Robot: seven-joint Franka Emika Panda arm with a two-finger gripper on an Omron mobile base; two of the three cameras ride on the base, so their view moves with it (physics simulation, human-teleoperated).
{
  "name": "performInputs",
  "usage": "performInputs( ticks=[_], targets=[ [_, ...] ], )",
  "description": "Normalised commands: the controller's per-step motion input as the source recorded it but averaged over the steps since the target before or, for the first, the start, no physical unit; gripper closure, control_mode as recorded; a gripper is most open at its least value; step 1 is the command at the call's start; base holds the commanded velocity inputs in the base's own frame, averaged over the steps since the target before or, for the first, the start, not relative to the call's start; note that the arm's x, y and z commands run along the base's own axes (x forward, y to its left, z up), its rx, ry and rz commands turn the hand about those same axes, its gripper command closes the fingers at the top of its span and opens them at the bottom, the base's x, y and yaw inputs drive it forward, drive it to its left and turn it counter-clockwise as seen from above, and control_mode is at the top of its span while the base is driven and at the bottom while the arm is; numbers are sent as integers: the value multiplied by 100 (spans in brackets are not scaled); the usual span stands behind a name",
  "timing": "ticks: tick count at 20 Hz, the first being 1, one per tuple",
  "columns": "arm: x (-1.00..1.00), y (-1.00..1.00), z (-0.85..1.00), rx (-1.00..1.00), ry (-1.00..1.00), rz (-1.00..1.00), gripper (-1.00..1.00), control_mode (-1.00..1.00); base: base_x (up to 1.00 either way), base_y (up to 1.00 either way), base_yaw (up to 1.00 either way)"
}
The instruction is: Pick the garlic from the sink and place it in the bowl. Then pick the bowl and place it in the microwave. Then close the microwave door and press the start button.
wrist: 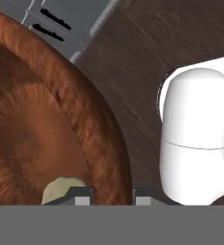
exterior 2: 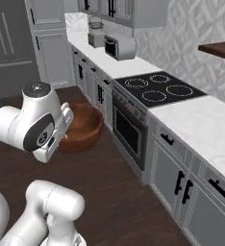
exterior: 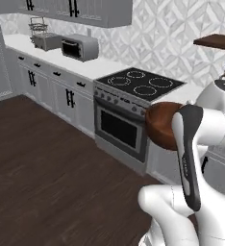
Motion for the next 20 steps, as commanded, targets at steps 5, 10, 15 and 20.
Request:
performInputs(
  ticks=[5,10,15,20],
  targets=[
    [0,0,0,0,0,0,100,100,10,-23,68],
    [0,0,0,0,0,0,100,100,50,-49,45],
    [0,0,0,0,0,0,100,100,95,-49,30],
    [0,0,0,0,0,0,100,100,100,-7,42]
  ],
)
